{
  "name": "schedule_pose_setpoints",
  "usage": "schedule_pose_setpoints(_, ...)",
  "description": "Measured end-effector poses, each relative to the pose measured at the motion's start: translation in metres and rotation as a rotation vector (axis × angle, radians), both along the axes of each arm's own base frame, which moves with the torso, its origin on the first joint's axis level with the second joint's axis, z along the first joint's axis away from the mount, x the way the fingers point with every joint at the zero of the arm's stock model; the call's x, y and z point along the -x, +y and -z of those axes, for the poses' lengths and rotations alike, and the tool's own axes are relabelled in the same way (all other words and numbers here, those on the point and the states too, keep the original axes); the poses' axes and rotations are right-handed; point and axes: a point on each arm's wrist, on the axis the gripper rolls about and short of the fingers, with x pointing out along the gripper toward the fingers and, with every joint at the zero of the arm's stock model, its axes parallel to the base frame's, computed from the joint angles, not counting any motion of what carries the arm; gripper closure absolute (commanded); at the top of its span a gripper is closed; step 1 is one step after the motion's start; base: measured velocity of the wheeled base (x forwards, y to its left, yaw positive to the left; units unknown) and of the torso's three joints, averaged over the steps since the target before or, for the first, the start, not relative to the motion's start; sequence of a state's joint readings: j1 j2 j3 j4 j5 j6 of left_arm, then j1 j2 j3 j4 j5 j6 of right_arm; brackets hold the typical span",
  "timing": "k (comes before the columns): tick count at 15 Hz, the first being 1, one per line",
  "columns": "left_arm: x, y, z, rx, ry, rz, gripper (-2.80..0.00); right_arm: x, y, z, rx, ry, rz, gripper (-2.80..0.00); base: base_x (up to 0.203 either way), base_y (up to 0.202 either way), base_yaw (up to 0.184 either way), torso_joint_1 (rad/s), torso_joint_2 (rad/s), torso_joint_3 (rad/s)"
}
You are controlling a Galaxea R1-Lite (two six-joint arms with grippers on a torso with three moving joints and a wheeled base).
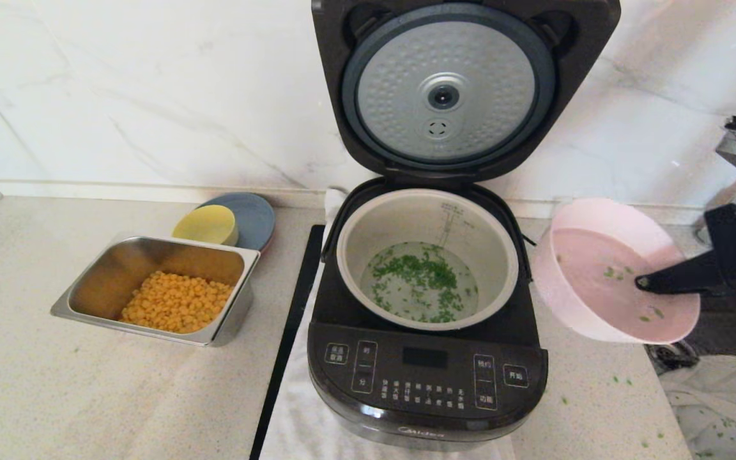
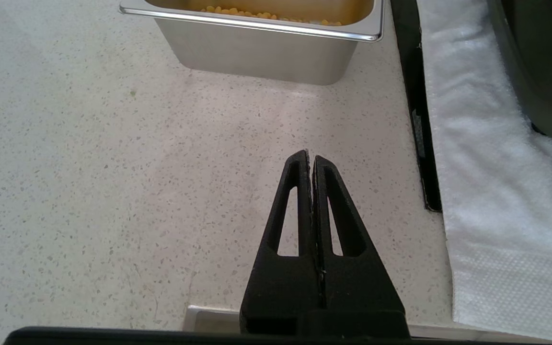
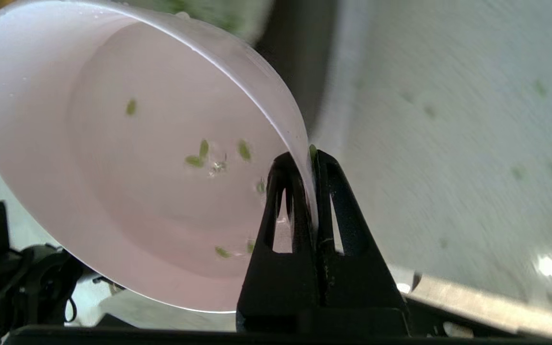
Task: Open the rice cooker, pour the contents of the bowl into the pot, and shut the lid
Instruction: Pour the water from the bowl into the rice cooker
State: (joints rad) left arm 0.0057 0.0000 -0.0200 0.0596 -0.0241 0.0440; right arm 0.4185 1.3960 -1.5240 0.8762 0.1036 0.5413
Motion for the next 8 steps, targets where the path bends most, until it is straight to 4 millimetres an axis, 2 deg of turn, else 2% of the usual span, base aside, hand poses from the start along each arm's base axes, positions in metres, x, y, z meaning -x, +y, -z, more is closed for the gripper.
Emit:
schedule_pose_setpoints(5, 0.0, 0.0, 0.0, 0.0, 0.0, 0.0, 0.0, -0.027, 0.042, -0.008, 0.016, -0.028, -0.088, 0.0, 0.0, 0.0, 0.0, 0.0, 0.0, 0.0)
schedule_pose_setpoints(8, 0.0, 0.0, 0.0, 0.0, 0.0, 0.0, 0.0, -0.044, 0.075, -0.007, 0.028, -0.029, -0.115, 0.0, 0.0, 0.0, 0.0, 0.0, 0.0, 0.0)
